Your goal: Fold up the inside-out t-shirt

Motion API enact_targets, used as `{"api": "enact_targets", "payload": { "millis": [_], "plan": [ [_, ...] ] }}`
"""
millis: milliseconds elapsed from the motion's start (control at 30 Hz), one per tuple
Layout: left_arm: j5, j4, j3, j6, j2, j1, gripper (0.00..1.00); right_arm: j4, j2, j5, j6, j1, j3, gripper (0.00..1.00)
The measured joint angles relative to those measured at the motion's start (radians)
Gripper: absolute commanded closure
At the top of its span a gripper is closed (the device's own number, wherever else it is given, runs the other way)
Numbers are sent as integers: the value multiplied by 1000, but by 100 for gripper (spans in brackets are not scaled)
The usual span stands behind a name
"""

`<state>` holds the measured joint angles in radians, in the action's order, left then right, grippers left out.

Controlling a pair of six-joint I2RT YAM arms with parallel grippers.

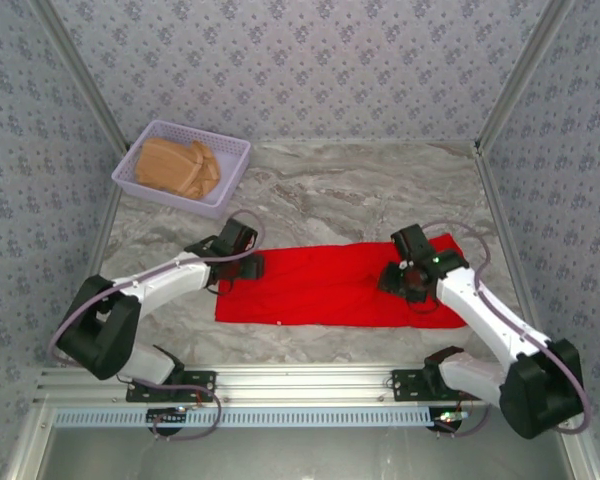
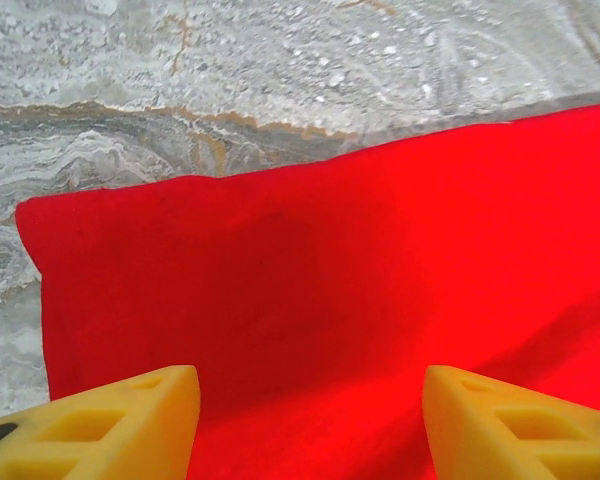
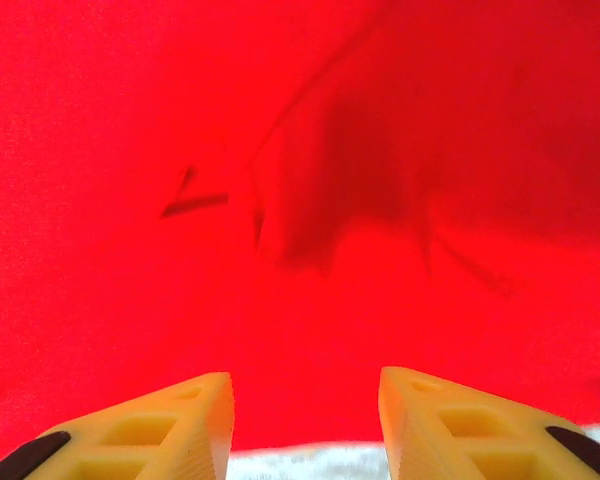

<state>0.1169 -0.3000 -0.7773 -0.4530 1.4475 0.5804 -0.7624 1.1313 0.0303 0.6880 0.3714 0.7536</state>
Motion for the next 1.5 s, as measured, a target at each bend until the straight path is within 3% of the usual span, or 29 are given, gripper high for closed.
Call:
{"api": "enact_targets", "payload": {
  "millis": [333,633,767,867,1000,1267,1500],
  "plan": [
    [-16,61,85,0,40,-92,39,149,310,35,-86,-71,27,56],
    [-5,113,90,-6,47,-142,38,103,330,48,-159,-79,27,51],
    [11,98,100,-16,0,-142,30,45,251,35,-198,-88,54,37],
    [21,93,114,-22,-84,-142,26,48,180,36,-212,-90,72,32],
    [-6,98,114,-19,-150,-132,27,79,186,38,-211,-90,74,31],
    [-111,93,96,-19,-67,-41,27,190,243,76,-215,-119,69,32],
    [-117,97,111,-23,4,-87,28,306,384,143,-212,-123,39,34]
  ]
}}
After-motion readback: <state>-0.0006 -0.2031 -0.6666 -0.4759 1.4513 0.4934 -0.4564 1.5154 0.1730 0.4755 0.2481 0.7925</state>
